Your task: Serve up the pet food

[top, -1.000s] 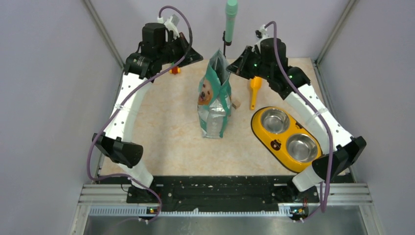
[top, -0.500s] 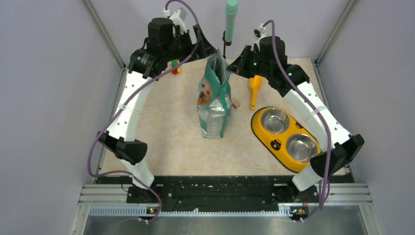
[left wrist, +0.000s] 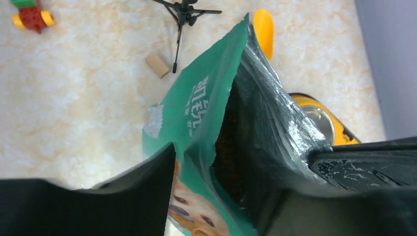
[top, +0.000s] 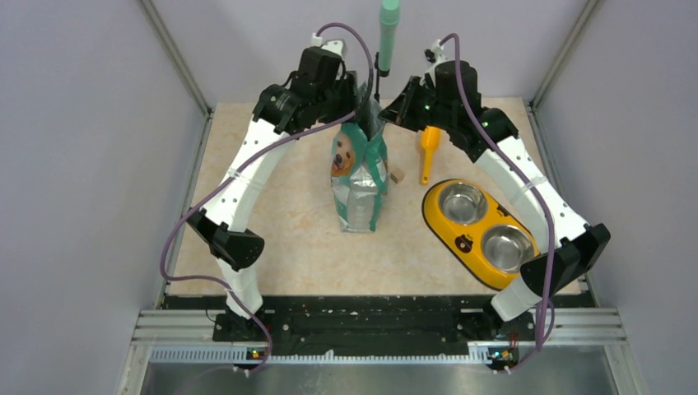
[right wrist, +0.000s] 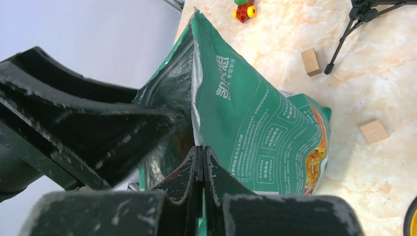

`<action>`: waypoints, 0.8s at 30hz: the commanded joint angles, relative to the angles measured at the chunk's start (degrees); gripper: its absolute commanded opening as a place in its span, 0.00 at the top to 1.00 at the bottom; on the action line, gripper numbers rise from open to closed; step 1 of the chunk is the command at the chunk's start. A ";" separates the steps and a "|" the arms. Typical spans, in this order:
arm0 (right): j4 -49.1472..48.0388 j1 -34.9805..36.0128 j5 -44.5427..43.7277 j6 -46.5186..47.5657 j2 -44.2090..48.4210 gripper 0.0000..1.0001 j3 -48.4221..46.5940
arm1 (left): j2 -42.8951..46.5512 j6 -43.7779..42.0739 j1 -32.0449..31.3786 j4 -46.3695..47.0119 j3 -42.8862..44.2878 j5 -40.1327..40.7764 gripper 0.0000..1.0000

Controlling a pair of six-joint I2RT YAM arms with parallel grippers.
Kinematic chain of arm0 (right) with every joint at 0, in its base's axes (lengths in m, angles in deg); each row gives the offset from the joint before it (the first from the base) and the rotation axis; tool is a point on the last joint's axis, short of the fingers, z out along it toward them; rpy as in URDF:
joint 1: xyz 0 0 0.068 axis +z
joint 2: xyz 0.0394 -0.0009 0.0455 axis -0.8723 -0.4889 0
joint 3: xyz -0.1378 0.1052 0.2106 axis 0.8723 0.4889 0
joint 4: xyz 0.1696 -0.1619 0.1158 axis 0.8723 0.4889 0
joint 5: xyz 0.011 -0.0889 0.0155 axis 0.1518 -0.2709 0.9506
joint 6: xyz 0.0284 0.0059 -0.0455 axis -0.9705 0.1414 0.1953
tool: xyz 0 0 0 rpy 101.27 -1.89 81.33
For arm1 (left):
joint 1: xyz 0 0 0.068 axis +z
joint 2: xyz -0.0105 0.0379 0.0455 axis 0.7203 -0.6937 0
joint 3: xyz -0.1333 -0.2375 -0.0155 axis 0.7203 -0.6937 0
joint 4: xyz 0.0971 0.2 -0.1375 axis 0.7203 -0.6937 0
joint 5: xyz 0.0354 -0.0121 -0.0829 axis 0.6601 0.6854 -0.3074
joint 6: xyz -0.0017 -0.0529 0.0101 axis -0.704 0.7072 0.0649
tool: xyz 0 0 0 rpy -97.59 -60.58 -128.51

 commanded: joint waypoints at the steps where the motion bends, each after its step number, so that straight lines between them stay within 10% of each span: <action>1: -2.58 -0.99 -2.51 0.64 -0.01 1.00 -2.36 | 1.27 -2.45 -0.29 -0.95 1.13 4.57 0.63; 3: -2.50 -0.99 -2.97 0.85 0.11 1.00 -2.27 | 1.42 -2.63 -0.23 -1.35 1.11 3.59 1.00; 7: 2.45 -0.97 -3.59 3.53 -2.77 1.00 -6.88 | 3.11 -2.35 -0.06 0.42 -0.74 -1.19 1.00; 10: 6.95 0.21 -4.60 5.92 -6.05 0.48 -12.31 | 4.82 -1.70 0.27 3.30 -3.47 -3.92 1.00; 12: 7.76 1.41 -5.89 7.25 -7.04 0.34 -14.10 | 4.92 -1.60 0.40 3.53 -3.71 -4.41 1.00; 24: 9.19 3.65 -4.09 9.25 -8.81 0.33 -15.60 | 5.74 -0.30 1.04 4.82 -4.20 -5.79 1.00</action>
